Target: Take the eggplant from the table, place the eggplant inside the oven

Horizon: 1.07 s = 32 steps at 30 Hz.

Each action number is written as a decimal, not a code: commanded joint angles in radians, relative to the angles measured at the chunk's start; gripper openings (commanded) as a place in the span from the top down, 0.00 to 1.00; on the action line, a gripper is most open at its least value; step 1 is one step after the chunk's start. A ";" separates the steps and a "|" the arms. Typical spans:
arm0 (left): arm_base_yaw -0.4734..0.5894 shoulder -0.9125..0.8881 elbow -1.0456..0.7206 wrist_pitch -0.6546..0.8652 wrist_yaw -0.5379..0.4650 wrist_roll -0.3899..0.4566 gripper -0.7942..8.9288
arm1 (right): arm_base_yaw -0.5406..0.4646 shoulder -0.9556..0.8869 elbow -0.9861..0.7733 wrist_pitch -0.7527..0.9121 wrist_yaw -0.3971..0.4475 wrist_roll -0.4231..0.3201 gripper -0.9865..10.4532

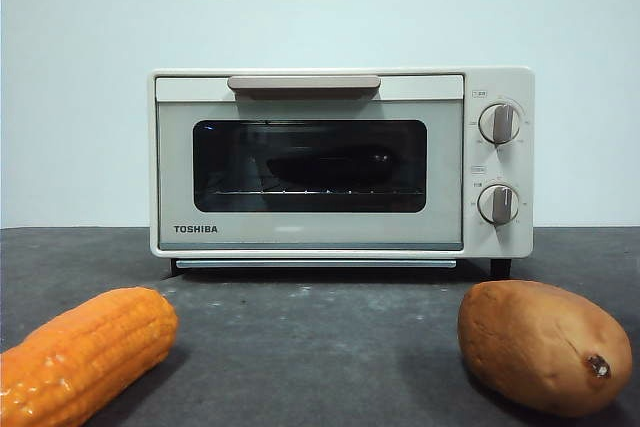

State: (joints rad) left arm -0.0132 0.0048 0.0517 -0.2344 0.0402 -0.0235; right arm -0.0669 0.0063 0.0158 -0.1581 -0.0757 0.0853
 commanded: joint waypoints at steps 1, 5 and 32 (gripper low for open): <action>0.002 -0.002 -0.017 -0.005 0.001 0.011 0.91 | -0.001 -0.003 -0.003 0.020 0.002 0.019 0.91; 0.002 -0.002 -0.017 -0.005 0.001 0.011 0.91 | -0.001 -0.003 -0.003 0.031 0.001 0.019 0.91; 0.002 -0.002 -0.017 -0.005 0.001 0.011 0.91 | -0.001 -0.003 -0.003 0.061 0.001 0.019 0.91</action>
State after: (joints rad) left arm -0.0132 0.0048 0.0517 -0.2344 0.0402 -0.0235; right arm -0.0669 0.0063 0.0158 -0.1081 -0.0757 0.0875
